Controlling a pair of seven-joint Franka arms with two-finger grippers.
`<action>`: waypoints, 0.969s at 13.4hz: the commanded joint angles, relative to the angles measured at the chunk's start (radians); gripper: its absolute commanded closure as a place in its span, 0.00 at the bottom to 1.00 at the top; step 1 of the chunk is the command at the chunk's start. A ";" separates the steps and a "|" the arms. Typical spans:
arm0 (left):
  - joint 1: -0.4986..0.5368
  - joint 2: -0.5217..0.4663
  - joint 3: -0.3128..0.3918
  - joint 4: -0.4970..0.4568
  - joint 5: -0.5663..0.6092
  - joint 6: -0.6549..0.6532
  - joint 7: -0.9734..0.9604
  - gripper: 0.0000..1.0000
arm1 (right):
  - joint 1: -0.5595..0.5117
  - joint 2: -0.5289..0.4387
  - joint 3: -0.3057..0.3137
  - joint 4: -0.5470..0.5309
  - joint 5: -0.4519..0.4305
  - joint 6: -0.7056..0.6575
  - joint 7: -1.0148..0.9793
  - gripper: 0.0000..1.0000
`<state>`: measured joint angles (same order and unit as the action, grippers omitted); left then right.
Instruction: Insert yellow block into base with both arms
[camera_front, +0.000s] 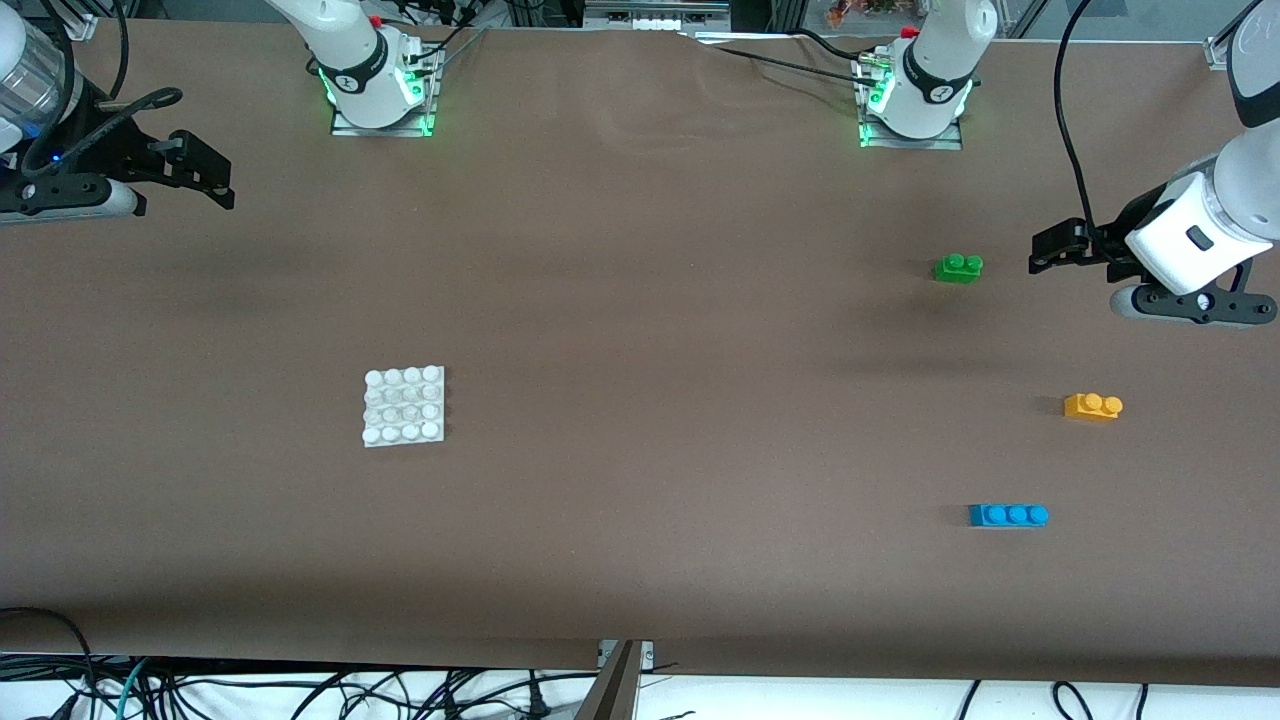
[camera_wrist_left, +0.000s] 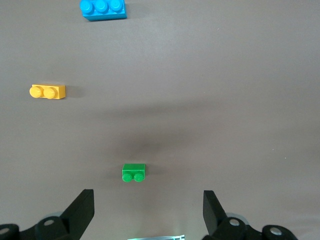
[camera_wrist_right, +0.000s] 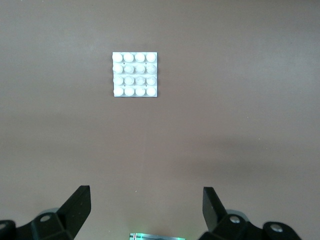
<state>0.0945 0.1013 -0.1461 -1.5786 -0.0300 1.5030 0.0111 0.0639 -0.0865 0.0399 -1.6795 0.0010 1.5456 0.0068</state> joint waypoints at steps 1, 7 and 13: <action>0.007 -0.032 -0.003 -0.038 -0.030 0.020 -0.006 0.04 | -0.003 -0.004 0.005 0.008 -0.013 -0.037 -0.004 0.01; 0.007 -0.026 -0.003 -0.028 -0.030 0.020 -0.006 0.01 | -0.004 -0.001 0.003 0.011 -0.012 -0.036 -0.005 0.01; 0.007 -0.025 -0.003 -0.026 -0.028 0.020 -0.006 0.01 | -0.003 0.002 0.003 0.007 -0.018 -0.036 -0.005 0.01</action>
<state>0.0945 0.0982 -0.1461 -1.5831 -0.0376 1.5091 0.0097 0.0638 -0.0856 0.0396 -1.6796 -0.0021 1.5221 0.0067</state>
